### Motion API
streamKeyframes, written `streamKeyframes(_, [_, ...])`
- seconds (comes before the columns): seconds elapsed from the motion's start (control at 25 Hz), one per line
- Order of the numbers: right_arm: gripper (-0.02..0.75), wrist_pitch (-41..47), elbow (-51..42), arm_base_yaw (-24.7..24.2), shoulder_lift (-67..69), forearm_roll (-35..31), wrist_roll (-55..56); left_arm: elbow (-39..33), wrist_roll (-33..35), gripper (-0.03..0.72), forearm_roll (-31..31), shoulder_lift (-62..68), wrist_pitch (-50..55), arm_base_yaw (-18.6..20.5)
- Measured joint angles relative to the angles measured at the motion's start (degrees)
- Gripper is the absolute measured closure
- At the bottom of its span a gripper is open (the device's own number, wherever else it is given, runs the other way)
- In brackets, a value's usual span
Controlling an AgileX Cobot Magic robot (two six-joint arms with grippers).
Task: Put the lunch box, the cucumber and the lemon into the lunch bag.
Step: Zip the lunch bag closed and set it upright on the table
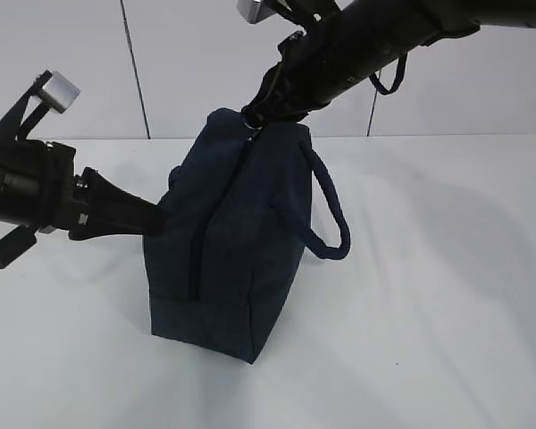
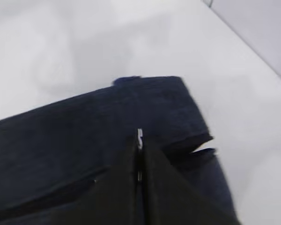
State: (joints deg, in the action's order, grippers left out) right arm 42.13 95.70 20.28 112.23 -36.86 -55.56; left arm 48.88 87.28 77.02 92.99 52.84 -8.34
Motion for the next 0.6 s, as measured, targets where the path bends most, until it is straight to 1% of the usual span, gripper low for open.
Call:
streamKeyframes(0.24, [0.73, -5.7, 0.0, 0.0, 1.6, 0.5, 0.0, 0.0, -0.5, 0.694, -2.2, 0.0, 1.8, 0.0])
streamKeyframes(0.36, [0.73, -7.1, 0.0, 0.0, 2.6, 0.2, -0.5, 0.0, -0.9, 0.694, -2.7, 0.0, 1.9, 0.0])
streamKeyframes(0.48, [0.73, -8.3, 0.1, 0.0, 3.6, -1.3, -1.3, 0.0, -1.5, 0.694, -3.6, 0.0, 1.9, 0.0])
streamKeyframes(0.6, [0.73, -9.6, 0.1, -0.1, 3.9, -4.9, -4.0, 0.0, -2.4, 0.694, -4.7, 0.0, 2.0, 0.0])
